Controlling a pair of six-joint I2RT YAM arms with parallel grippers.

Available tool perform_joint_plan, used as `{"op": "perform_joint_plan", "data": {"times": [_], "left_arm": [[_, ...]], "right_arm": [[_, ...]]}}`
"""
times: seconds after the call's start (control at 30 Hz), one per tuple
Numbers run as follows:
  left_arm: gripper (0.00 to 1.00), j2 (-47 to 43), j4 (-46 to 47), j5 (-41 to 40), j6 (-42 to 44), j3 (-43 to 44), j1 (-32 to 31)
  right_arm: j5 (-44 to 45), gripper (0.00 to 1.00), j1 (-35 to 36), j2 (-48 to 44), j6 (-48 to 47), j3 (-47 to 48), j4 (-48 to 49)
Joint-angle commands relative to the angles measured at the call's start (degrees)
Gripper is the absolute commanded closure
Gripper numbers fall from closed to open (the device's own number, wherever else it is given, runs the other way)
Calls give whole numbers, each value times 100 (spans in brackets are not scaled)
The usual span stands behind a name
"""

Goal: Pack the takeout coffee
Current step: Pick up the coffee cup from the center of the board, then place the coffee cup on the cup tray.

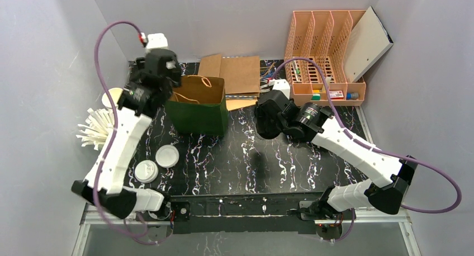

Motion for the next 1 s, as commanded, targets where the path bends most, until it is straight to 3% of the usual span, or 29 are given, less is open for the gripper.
{"op": "perform_joint_plan", "data": {"times": [0.0, 0.07, 0.13, 0.33, 0.67, 0.9, 0.97], "left_arm": [[39, 427, -116, 2614, -40, 396, 2199], [39, 686, -140, 3702, -147, 370, 2874], [39, 907, -201, 4098, -218, 339, 3099], [38, 992, 107, 4418, -286, -213, 3135], [36, 904, 222, 4952, -101, -411, 3135], [46, 1265, 116, 4940, 158, -376, 3135], [53, 1415, 82, 4931, 189, -311, 3135]], "right_arm": [[35, 35, -38, -115, -577, 157, 280], [-56, 36, -46, -170, -741, 158, 359], [-146, 36, -42, -189, -866, 169, 404], [-364, 37, -38, -230, -1407, 247, 482], [-447, 39, -43, -561, -1848, 28, 960], [-471, 42, -36, -593, -2171, 149, 1105], [-534, 42, -44, -657, -2318, 261, 1142]]}}
